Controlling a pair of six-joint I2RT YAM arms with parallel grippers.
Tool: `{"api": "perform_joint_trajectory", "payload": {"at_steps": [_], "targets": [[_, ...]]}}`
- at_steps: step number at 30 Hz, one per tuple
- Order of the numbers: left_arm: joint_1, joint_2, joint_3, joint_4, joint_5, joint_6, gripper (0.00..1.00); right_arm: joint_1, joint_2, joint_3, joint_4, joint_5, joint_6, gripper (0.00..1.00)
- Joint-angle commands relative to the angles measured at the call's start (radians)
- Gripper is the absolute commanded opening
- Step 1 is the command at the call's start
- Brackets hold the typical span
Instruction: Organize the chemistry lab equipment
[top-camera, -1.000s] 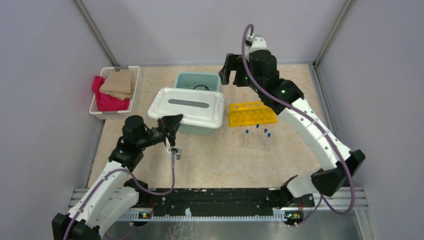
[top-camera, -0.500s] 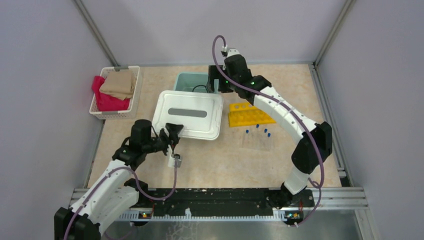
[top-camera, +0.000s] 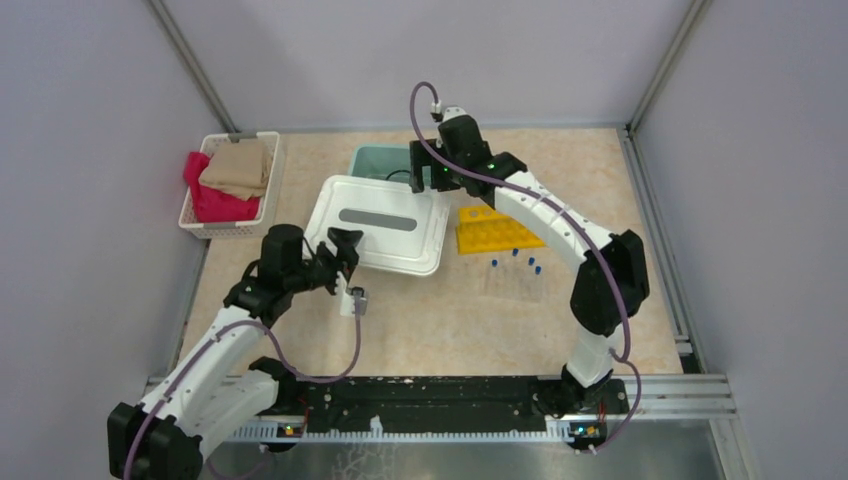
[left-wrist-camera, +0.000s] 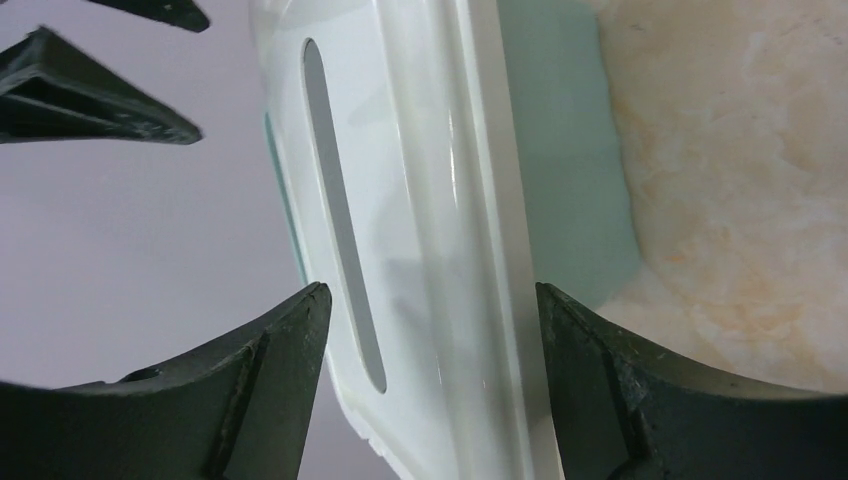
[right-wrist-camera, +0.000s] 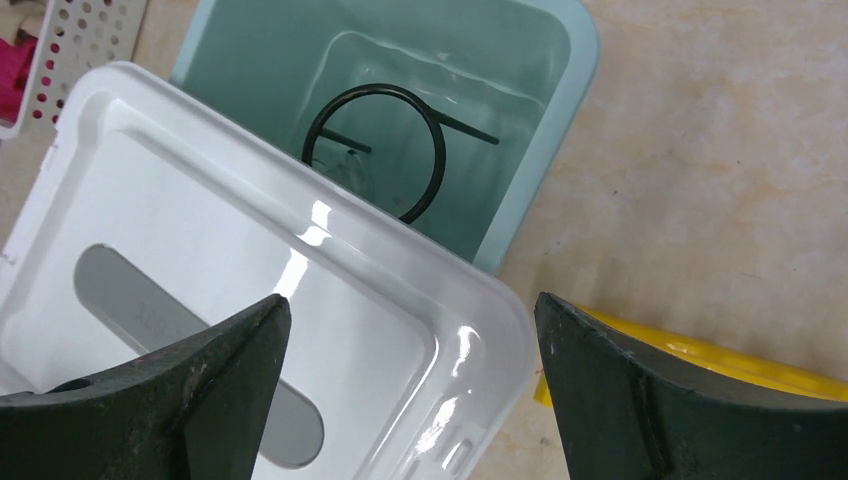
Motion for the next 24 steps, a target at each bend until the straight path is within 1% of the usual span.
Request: {"api": "perform_joint_trajectory", "payload": {"at_steps": [1,6,8,11,14,17,23,24], "targets": [[-0.004,0.010,0.074,0.001,-0.041,-0.051,0.80,-0.006,0.018,0.026,0.048,0.000,-0.027,0.90],[-0.003,0.044,0.134,-0.039,-0.156,-0.110,0.79,-0.005,0.038,0.014,0.065,0.005,-0.032,0.88],[-0.001,0.059,0.132,-0.041,-0.208,-0.117,0.79,-0.006,0.040,0.004,0.073,0.007,-0.031,0.87],[0.003,0.074,0.102,0.000,-0.262,-0.114,0.78,-0.005,0.038,-0.009,0.078,0.013,-0.030,0.86],[0.005,0.092,0.110,0.003,-0.270,-0.121,0.78,-0.005,0.032,-0.026,0.082,0.022,-0.028,0.85],[0.010,0.125,0.150,-0.008,-0.270,-0.143,0.79,-0.007,0.027,-0.043,0.089,0.029,-0.027,0.84],[0.040,0.154,0.200,-0.069,-0.255,-0.156,0.84,-0.008,0.025,-0.072,0.095,0.054,-0.017,0.75],[0.047,0.156,0.212,-0.095,-0.250,-0.161,0.87,-0.008,0.021,-0.079,0.099,0.054,-0.014,0.74]]}}
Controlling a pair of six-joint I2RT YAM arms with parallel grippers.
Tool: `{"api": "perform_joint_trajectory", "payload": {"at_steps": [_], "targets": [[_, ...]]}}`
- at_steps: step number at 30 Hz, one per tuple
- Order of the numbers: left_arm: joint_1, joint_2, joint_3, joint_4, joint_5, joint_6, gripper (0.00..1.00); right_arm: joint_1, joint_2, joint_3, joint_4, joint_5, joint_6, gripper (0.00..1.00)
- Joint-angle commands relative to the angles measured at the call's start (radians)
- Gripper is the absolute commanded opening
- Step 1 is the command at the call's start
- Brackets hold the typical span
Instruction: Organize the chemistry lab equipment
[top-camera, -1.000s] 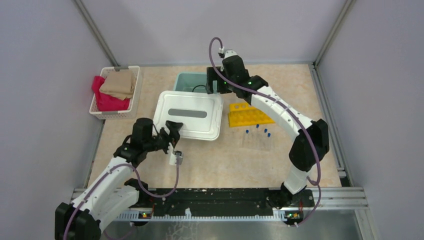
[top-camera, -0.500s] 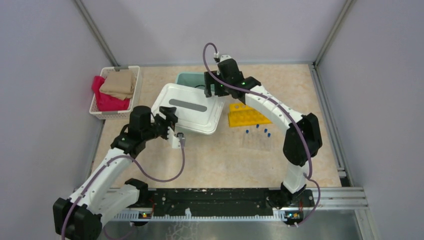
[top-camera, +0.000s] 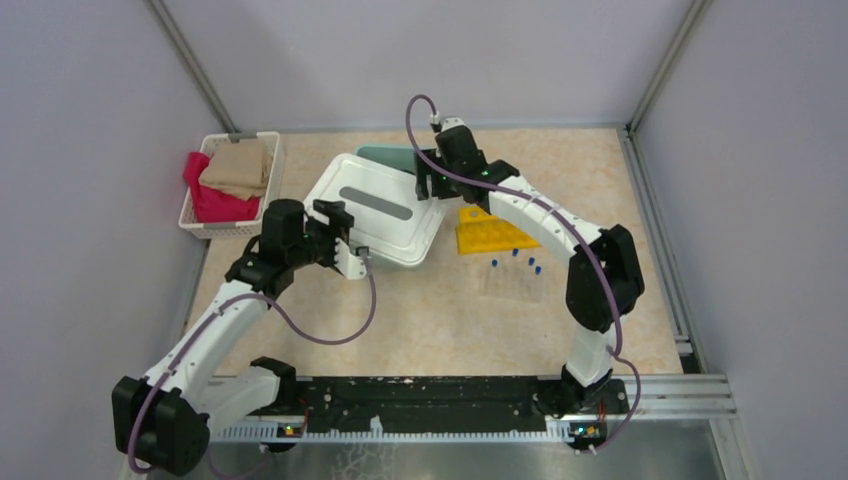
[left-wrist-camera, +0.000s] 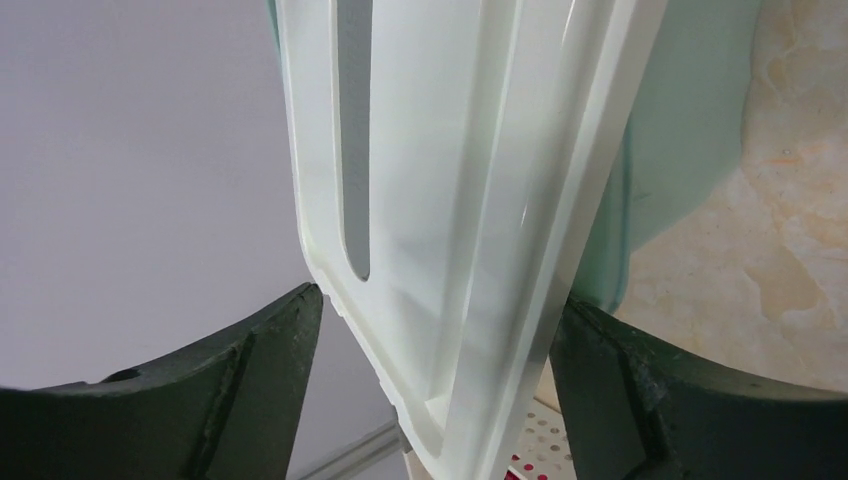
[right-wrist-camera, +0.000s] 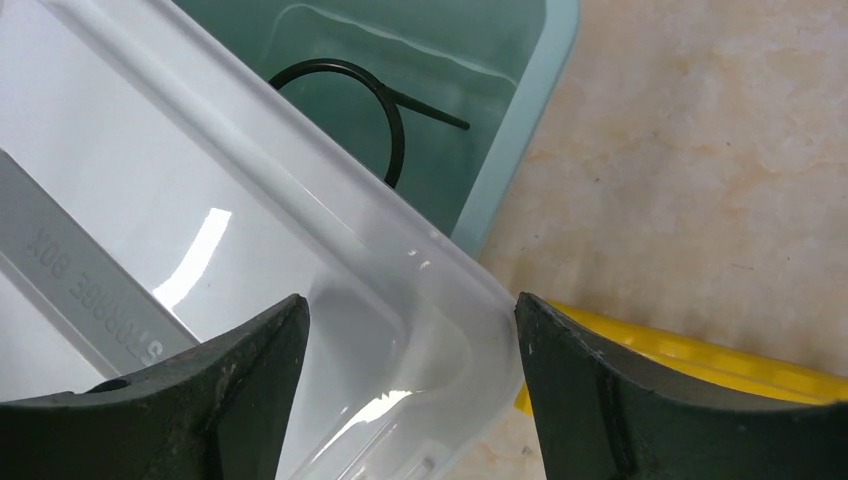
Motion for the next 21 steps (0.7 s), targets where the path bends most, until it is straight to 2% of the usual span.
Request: {"api": "perform_joint_trajectory", "payload": {"at_steps": [1,3,7,12,17,21], "targets": [[0.028,0.014,0.057,-0.130,0.005,-0.036,0.90,-0.006,-0.024,-0.022,0.055,0.019,0.005,0.73],[0.037,0.015,0.073,-0.167,0.014,-0.077,0.95,-0.006,-0.029,-0.031,0.063,0.020,0.011,0.70],[0.081,0.033,0.142,-0.250,0.057,-0.190,0.95,-0.006,-0.035,-0.037,0.066,0.020,0.020,0.64],[0.160,0.069,0.184,-0.238,0.042,-0.295,0.95,-0.006,-0.050,-0.054,0.072,0.032,0.035,0.59],[0.289,0.102,0.326,-0.331,0.166,-0.419,0.94,-0.005,-0.051,-0.047,0.060,0.037,0.041,0.53],[0.339,0.092,0.361,-0.406,0.226,-0.445,0.93,-0.006,-0.049,-0.039,0.051,0.044,0.040,0.51]]}}
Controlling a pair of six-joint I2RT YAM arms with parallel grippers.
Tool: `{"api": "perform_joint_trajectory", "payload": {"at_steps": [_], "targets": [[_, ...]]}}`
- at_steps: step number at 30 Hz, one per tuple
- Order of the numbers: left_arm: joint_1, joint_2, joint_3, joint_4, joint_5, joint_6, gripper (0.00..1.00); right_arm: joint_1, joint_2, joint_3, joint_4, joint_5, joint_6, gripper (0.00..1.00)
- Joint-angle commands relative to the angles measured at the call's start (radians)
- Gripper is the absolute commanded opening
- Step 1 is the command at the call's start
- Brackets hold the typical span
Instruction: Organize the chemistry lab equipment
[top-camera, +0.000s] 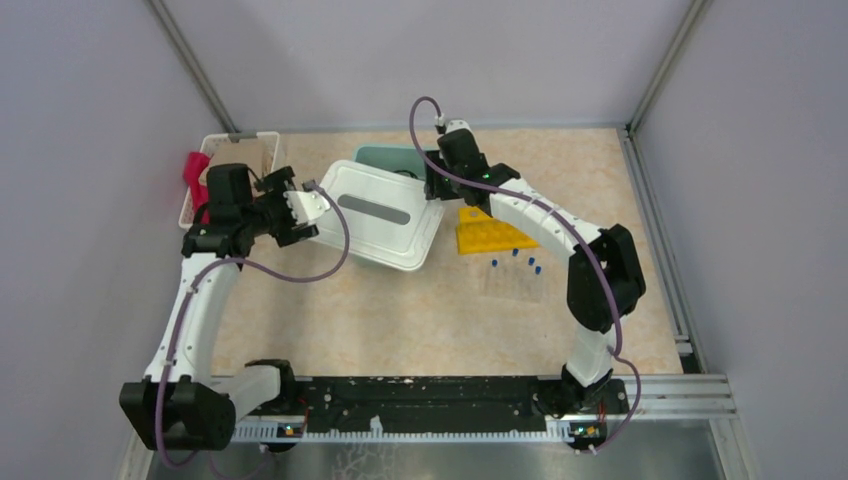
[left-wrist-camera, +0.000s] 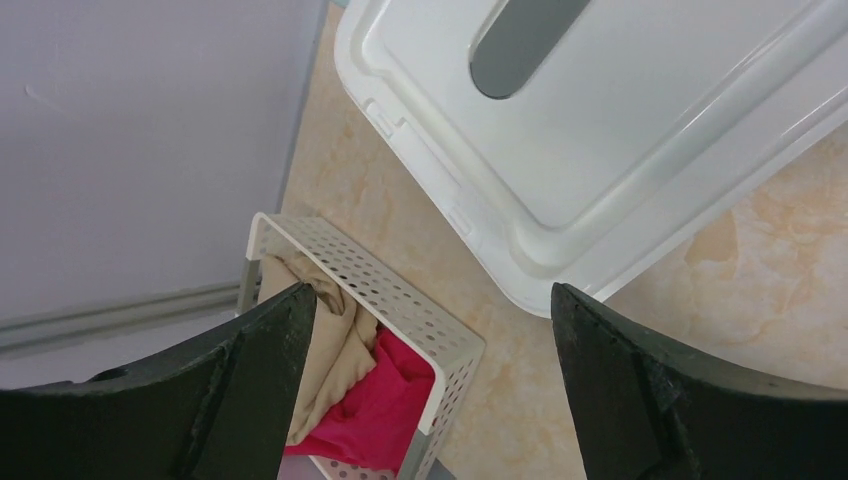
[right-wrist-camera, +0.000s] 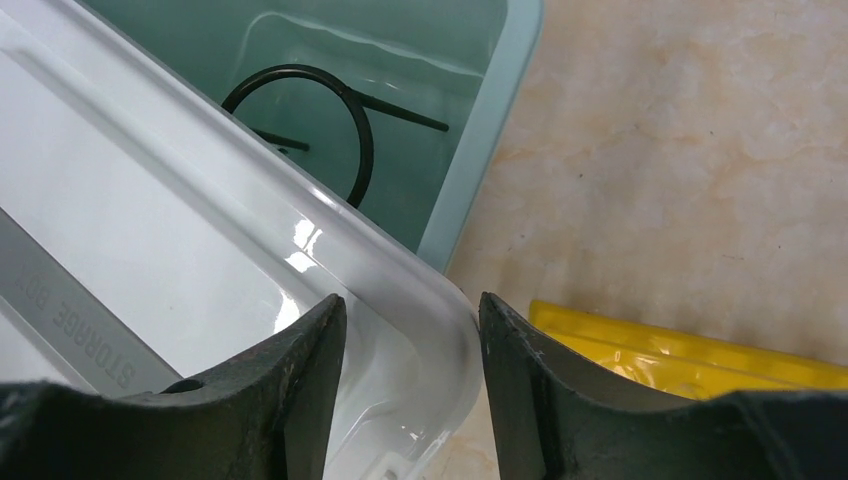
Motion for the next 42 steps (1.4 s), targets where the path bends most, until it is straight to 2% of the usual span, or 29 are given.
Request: {"api": "perform_joint_trajectory", "payload": {"at_steps": [1,5,7,13,18,22,28,35,42], "targets": [[0.033,-0.021,0.044,-0.127,0.116,-0.067,0.92,-0.003,-0.040,0.009,0.001,0.010,0.010,0.50],[0.069,-0.045,-0.005,-0.191,0.118,-0.011,0.89,-0.004,-0.030,0.026,-0.016,0.014,0.010,0.48],[0.069,-0.054,-0.059,-0.162,0.094,-0.001,0.89,-0.004,-0.031,0.026,-0.016,0.015,0.010,0.48],[0.068,-0.032,-0.137,0.001,0.014,-0.054,0.91,-0.006,-0.037,0.035,-0.030,0.023,0.016,0.48],[0.068,-0.052,-0.272,0.310,-0.084,-0.082,0.91,-0.007,-0.021,0.073,-0.066,0.019,0.021,0.48],[0.063,-0.042,-0.303,0.441,-0.120,-0.115,0.90,-0.009,-0.018,0.083,-0.081,0.019,0.022,0.48],[0.046,0.019,-0.289,0.555,-0.148,-0.157,0.90,-0.010,-0.023,0.092,-0.096,0.014,0.032,0.48],[0.043,0.093,-0.201,0.567,-0.140,-0.226,0.90,-0.011,-0.041,0.078,-0.099,-0.004,0.044,0.48],[-0.007,0.187,-0.122,0.586,-0.165,-0.258,0.91,-0.013,-0.088,0.029,-0.089,-0.018,0.059,0.47]]}}
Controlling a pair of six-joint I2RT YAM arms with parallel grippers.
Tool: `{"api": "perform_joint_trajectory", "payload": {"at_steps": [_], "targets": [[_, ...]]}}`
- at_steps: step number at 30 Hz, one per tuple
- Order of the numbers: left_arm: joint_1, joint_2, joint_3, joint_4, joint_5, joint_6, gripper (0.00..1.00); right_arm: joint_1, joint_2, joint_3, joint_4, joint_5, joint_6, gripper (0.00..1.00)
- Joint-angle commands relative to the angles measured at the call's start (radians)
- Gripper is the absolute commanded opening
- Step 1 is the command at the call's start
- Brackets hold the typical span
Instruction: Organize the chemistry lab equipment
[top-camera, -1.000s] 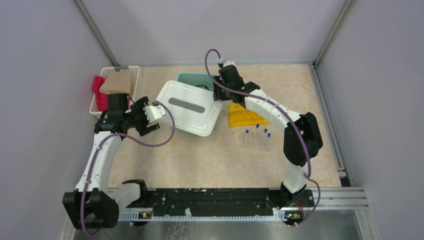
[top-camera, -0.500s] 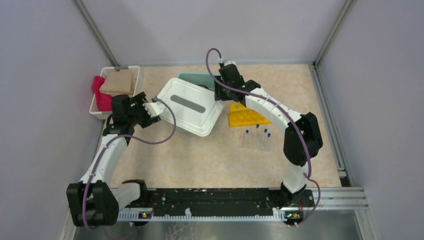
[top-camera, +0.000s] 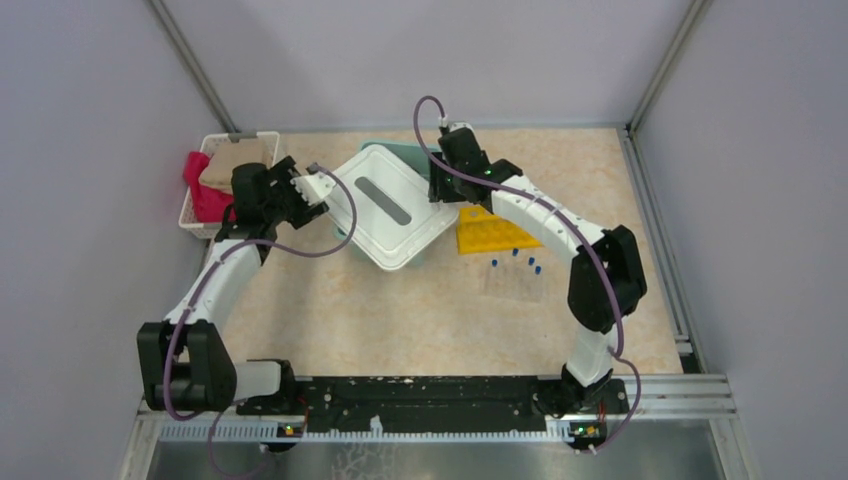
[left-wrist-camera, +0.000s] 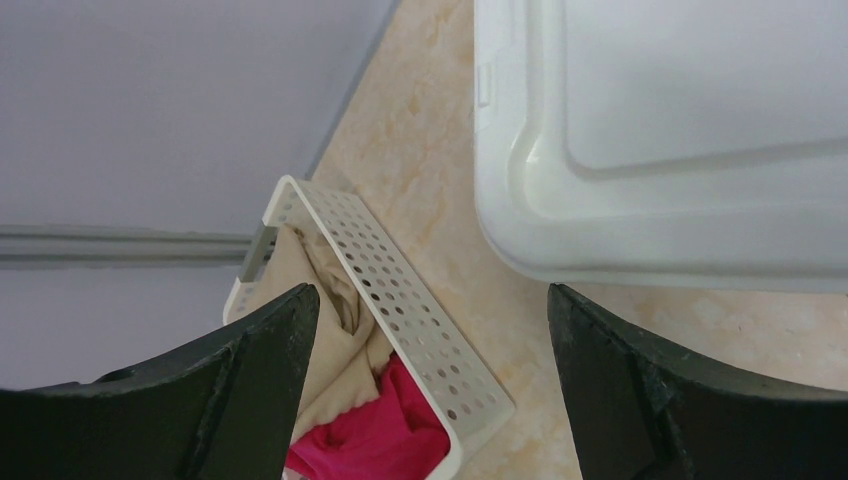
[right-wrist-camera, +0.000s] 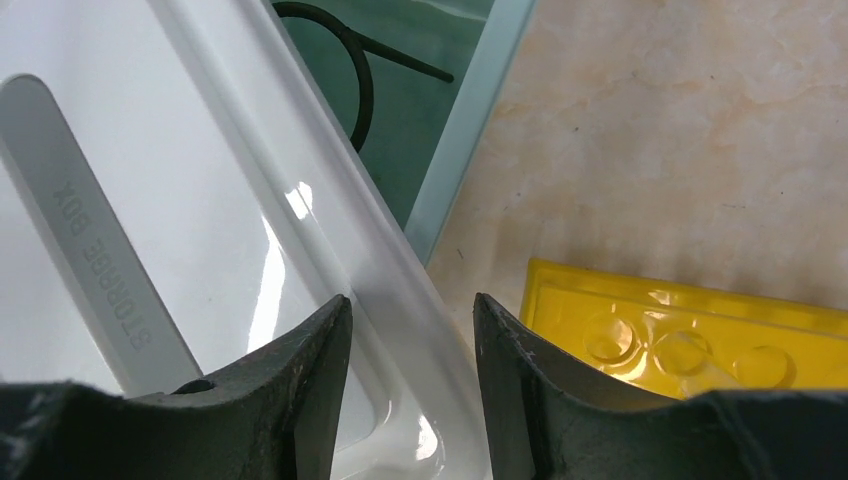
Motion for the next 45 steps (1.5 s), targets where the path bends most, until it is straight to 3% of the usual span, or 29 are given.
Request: {"api": "perform_joint_trajectory", "payload": {"at_steps": [1,20,24,30,37,45], "targets": [[-0.024,0.033,0.055,0.085,-0.010,-0.045,0.91,-0.008,-0.094,-0.013,0.031,-0.023,0.022,0.47],[-0.087,0.251,0.249,0.100,-0.126,-0.108,0.91,-0.011,-0.131,-0.026,-0.020,-0.060,0.043,0.47],[-0.081,0.275,0.343,-0.010,-0.138,-0.178,0.92,-0.017,-0.133,0.013,-0.044,-0.031,0.021,0.47],[-0.039,0.249,0.473,-0.235,-0.045,-0.340,0.94,-0.044,-0.106,0.097,-0.084,-0.014,-0.010,0.51],[-0.007,0.134,0.447,-0.445,0.159,-0.447,0.94,-0.046,-0.028,0.180,-0.102,-0.012,-0.040,0.55],[-0.011,0.095,0.390,-0.480,0.279,-0.666,0.92,-0.049,0.069,0.224,-0.105,-0.031,-0.037,0.51]]}}
